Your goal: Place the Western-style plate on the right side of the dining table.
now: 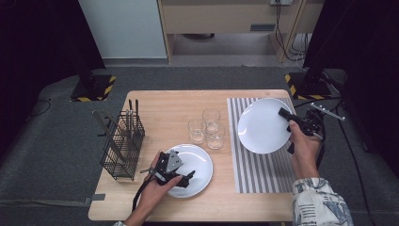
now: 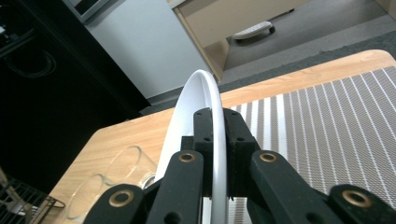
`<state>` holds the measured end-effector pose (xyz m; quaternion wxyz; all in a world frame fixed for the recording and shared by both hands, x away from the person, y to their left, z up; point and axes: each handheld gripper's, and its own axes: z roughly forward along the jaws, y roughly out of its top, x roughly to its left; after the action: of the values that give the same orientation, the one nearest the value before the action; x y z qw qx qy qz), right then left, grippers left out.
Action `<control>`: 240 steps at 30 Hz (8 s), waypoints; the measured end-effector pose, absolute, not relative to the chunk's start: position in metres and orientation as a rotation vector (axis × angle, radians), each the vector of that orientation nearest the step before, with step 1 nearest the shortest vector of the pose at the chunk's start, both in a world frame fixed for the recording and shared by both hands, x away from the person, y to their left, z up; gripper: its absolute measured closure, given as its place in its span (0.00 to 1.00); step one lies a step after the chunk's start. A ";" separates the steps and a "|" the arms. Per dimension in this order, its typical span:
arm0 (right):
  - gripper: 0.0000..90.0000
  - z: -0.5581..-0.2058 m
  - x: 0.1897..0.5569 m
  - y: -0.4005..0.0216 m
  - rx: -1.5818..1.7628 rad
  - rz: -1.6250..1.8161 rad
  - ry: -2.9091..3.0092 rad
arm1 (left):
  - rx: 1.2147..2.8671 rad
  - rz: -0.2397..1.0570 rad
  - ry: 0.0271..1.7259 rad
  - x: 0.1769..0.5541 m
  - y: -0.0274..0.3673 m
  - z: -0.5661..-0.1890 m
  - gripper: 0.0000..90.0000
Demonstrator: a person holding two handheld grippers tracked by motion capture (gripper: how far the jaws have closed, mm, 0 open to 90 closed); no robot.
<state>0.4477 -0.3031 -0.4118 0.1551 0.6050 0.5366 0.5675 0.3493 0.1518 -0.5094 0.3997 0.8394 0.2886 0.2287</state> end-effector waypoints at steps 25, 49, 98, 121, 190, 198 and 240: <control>0.96 -0.449 0.461 -0.324 1.822 1.542 1.497 | 2.126 0.583 0.758 0.348 0.152 -0.511 0.04; 0.95 -0.469 0.482 -0.292 1.866 1.512 1.519 | 2.128 0.615 0.728 0.345 0.154 -0.505 0.04; 0.84 -0.508 0.476 -0.331 1.909 1.429 1.622 | 2.161 0.660 0.774 0.349 0.155 -0.508 0.06; 0.82 -0.517 0.474 -0.345 1.914 1.419 1.697 | 2.154 0.629 0.806 0.351 0.161 -0.510 0.05; 0.73 -0.539 0.467 -0.351 1.881 1.266 1.767 | 2.157 0.547 0.760 0.353 0.160 -0.514 0.05; 0.72 -0.538 0.466 -0.347 1.828 1.187 1.784 | 2.159 0.545 0.756 0.353 0.159 -0.515 0.05; 0.10 -0.494 0.431 -0.257 1.409 1.145 1.918 | 2.174 0.513 0.821 0.359 0.154 -0.495 0.06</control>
<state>0.4310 -0.2568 -0.4942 0.2476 0.5170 0.7037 0.4199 0.3590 0.1539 -0.4949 0.3718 0.8479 0.3204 0.2002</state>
